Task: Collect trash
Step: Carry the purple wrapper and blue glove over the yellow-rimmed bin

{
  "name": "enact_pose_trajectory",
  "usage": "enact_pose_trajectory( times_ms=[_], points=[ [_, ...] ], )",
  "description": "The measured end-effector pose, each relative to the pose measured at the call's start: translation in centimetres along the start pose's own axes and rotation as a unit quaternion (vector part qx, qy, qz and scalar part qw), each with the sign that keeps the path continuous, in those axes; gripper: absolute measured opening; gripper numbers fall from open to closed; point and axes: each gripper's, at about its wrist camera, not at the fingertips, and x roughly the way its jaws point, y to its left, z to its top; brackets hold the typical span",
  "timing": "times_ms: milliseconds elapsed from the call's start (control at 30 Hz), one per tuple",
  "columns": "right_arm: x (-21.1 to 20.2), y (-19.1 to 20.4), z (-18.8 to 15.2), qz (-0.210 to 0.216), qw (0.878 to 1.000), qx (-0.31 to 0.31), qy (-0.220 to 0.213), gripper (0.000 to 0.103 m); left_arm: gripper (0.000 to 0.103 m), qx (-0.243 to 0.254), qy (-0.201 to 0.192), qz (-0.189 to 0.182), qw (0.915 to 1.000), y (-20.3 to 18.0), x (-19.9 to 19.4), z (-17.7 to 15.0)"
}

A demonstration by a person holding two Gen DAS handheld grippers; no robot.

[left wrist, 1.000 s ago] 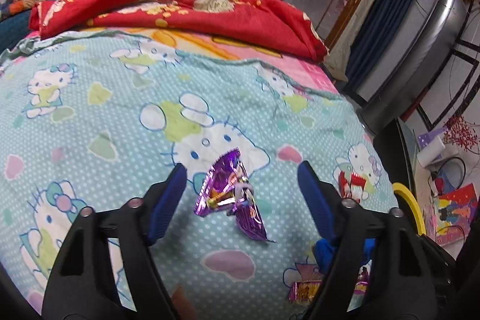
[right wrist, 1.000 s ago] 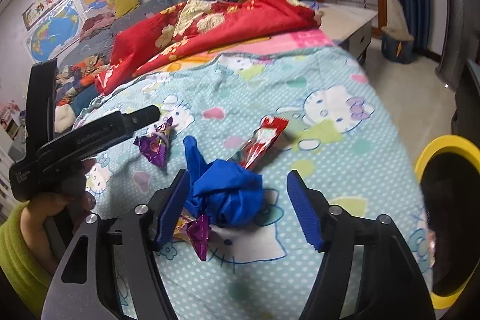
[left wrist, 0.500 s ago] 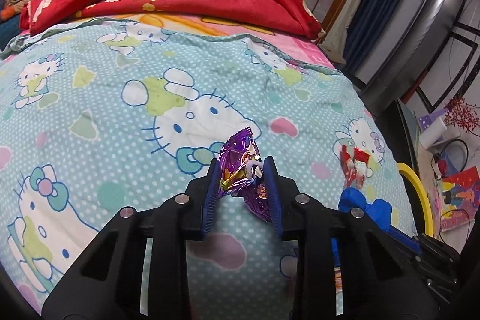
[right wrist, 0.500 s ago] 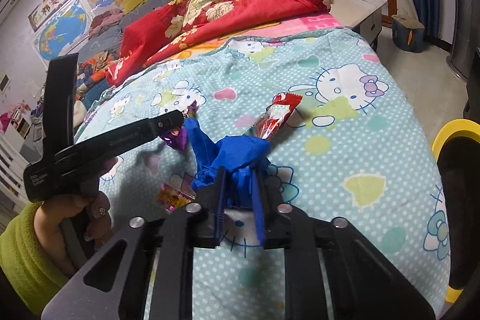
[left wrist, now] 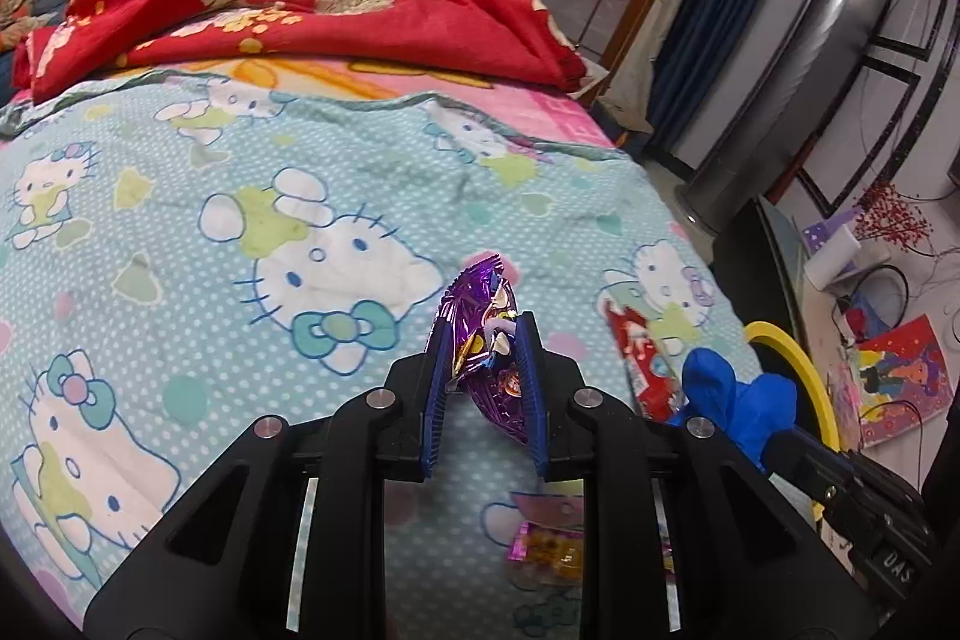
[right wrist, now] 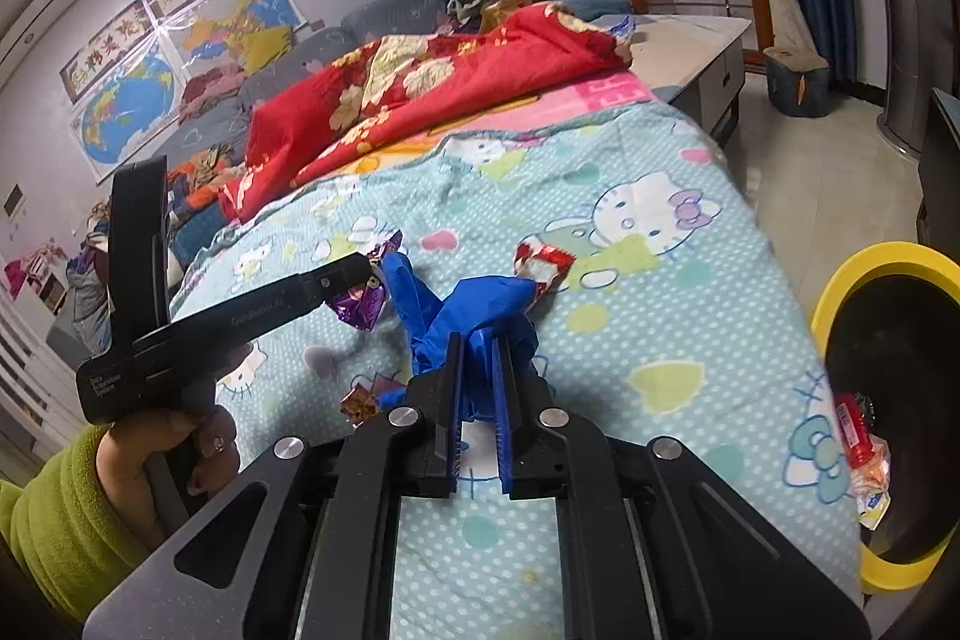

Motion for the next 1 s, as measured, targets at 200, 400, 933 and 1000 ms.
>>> enact_pose_trajectory(
  times_ms=[200, 400, 933, 1000],
  points=[
    [-1.5, -0.7, 0.5, -0.003, 1.0, 0.01, -0.017, 0.007, 0.016, 0.011, -0.007, -0.018, 0.9997, -1.4, -0.8, 0.2],
    [-3.0, -1.7, 1.1, -0.008, 0.999, 0.022, -0.037, 0.007, 0.016, 0.023, -0.015, -0.037, 0.9989, -2.9, -1.6, 0.3],
    [-7.4, -3.7, 2.9, -0.018, 0.995, 0.041, -0.086, 0.006, 0.016, 0.06, -0.022, -0.086, 0.9942, -6.8, -3.3, -0.3],
    [-8.0, -3.8, 3.0, -0.019, 0.995, 0.039, -0.094, 0.006, 0.016, 0.068, -0.023, -0.092, 0.9932, -7.3, -3.4, -0.4]
  ],
)
